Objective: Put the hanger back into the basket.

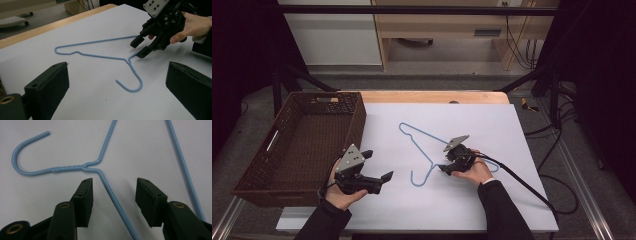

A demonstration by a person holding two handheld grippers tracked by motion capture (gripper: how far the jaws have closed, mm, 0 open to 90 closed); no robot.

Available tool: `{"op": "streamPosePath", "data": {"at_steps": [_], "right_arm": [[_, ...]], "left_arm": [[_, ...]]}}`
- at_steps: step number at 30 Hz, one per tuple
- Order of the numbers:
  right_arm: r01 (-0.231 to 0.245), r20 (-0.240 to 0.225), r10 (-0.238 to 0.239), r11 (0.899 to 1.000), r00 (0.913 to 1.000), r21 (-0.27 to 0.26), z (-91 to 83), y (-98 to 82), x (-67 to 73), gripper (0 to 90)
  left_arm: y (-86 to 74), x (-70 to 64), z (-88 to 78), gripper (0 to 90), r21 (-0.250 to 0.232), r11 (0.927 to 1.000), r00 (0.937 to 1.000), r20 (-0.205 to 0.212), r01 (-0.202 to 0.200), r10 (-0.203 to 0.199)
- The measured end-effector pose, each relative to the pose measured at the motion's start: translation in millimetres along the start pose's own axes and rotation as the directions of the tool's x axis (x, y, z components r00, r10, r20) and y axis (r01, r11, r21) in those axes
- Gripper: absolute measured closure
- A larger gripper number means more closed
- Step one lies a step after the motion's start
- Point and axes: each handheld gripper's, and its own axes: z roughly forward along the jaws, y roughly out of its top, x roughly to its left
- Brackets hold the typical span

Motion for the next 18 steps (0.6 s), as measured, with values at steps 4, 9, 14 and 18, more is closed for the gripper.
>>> {"op": "streamPosePath", "data": {"at_steps": [4, 9, 14, 18], "right_arm": [[0.006, -0.010, -0.006, 1.000, 0.9999, 0.012, -0.1, -0.1, -1.6, 60.7], [0.011, -0.029, -0.011, 1.000, 0.9995, 0.023, 2.4, -0.6, -2.7, 67.5], [0.018, -0.056, -0.016, 1.000, 0.9983, 0.025, 2.8, -0.8, -3.1, 74.4], [0.025, -0.056, -0.023, 0.999, 0.9982, 0.032, 2.8, -0.3, -5.4, 80.7]], "left_arm": [[0.2, 0.1, -0.7, 4.4, -0.001, 1.0000, 1.0000, -0.001, 0.001, -0.001], [0.6, -0.1, -1.3, 4.5, -0.004, 1.0000, 1.0000, 0.001, 0.001, -0.001], [0.6, -0.2, -1.2, 4.5, -0.002, 1.0000, 1.0000, 0.000, 0.002, -0.002], [0.6, -0.9, -0.6, 4.5, 0.000, 1.0000, 1.0000, 0.001, -0.002, 0.002]]}}
